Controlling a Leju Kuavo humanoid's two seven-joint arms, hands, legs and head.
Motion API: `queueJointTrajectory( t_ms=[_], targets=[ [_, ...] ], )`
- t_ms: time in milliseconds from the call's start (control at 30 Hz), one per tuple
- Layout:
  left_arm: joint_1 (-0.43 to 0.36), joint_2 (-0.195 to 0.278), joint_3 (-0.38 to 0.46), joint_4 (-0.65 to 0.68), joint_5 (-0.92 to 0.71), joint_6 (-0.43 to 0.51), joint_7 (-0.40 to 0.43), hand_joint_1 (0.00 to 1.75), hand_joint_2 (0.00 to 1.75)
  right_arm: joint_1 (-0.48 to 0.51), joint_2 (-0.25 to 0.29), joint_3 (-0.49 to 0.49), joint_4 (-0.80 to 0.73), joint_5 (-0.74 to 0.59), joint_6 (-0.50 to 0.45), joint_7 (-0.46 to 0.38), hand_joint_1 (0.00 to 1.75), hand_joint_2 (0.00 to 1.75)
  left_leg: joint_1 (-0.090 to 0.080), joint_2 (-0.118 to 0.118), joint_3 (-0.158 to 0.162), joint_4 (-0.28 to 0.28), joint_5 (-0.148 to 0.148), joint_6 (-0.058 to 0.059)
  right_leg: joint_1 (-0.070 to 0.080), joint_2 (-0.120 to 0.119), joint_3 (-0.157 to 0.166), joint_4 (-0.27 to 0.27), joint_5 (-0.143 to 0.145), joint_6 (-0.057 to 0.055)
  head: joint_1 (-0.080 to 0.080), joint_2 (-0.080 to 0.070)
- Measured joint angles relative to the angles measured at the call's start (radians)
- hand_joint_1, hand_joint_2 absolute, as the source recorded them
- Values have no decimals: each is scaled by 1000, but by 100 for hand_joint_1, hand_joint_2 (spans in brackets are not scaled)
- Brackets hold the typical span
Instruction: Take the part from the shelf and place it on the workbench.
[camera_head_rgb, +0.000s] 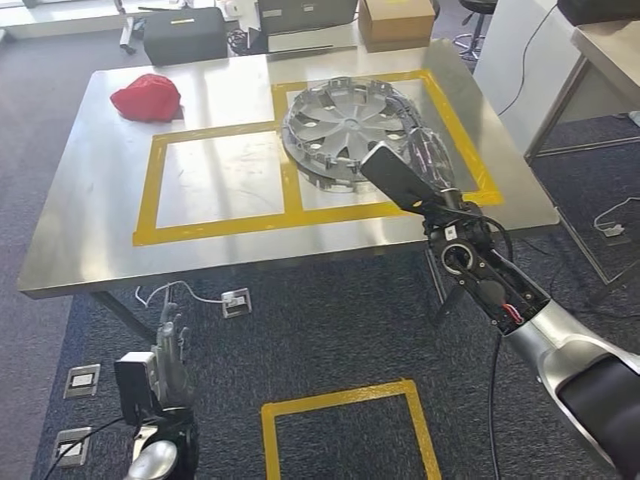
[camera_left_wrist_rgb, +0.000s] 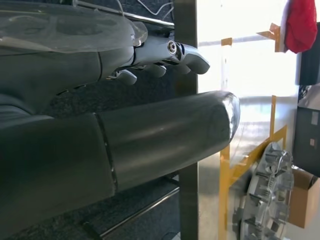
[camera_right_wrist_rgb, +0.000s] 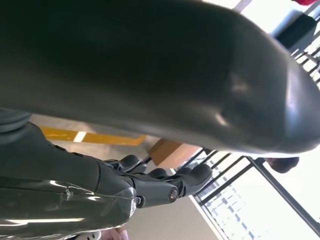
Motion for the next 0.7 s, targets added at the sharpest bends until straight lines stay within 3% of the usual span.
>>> queueJointTrajectory(
  t_ms=[67,133,233,300,400,433,467,500,567,633,700],
  targets=[
    [-1,0,0,0,0,0,-1,0,0,0,0,0,0,0,0,0,0,0,-3,-2,97,-144,48,14,1,1,-14,0,14,4,-3,0],
    [-3,0,0,-1,0,0,-4,0,0,0,0,-1,-1,0,-1,1,0,0,-10,-4,163,-254,63,28,0,0,-22,-3,29,14,-1,0],
    [-2,0,0,-1,0,0,-7,0,0,1,1,0,-1,0,-1,3,0,0,-15,-3,164,-289,82,41,-3,1,-28,-14,48,34,-1,0],
    [-3,-2,0,-1,0,0,-7,0,0,1,1,-1,-1,0,-1,4,0,0,-9,2,153,-302,103,53,-2,2,-47,24,2,43,4,0],
    [-2,-2,0,-1,0,0,-7,0,0,3,1,-1,-1,0,-1,5,0,0,-7,5,123,-304,130,62,-3,1,-99,220,-137,52,20,0],
    [-1,-2,0,-1,0,-1,-7,0,0,4,1,-1,-1,0,-1,5,0,0,-7,6,111,-303,138,61,-3,1,-106,275,-155,55,24,0],
    [-1,-2,0,0,0,-1,-7,0,0,5,1,-1,-1,0,-2,6,0,0,-6,6,98,-301,147,60,-5,1,-97,297,-149,58,27,0],
    [-1,-2,0,0,0,-2,-7,0,0,5,1,-1,-1,0,-2,8,0,0,-5,6,85,-298,155,57,-7,1,-72,281,-125,61,31,0],
    [-1,-2,0,-1,0,-2,-7,0,0,5,1,-1,-2,0,-2,10,0,0,-4,6,60,-288,169,48,-11,0,20,158,-79,65,39,0],
    [-1,-2,0,-1,0,-3,-7,0,0,4,2,-2,-4,0,-3,10,0,0,-5,6,42,-279,182,37,-8,4,97,31,-79,61,46,0],
    [-2,-2,0,-1,1,-3,-7,0,0,5,2,-3,-6,0,-4,11,0,0,-7,5,34,-279,201,27,-3,7,109,-6,-84,49,45,0]
  ],
)
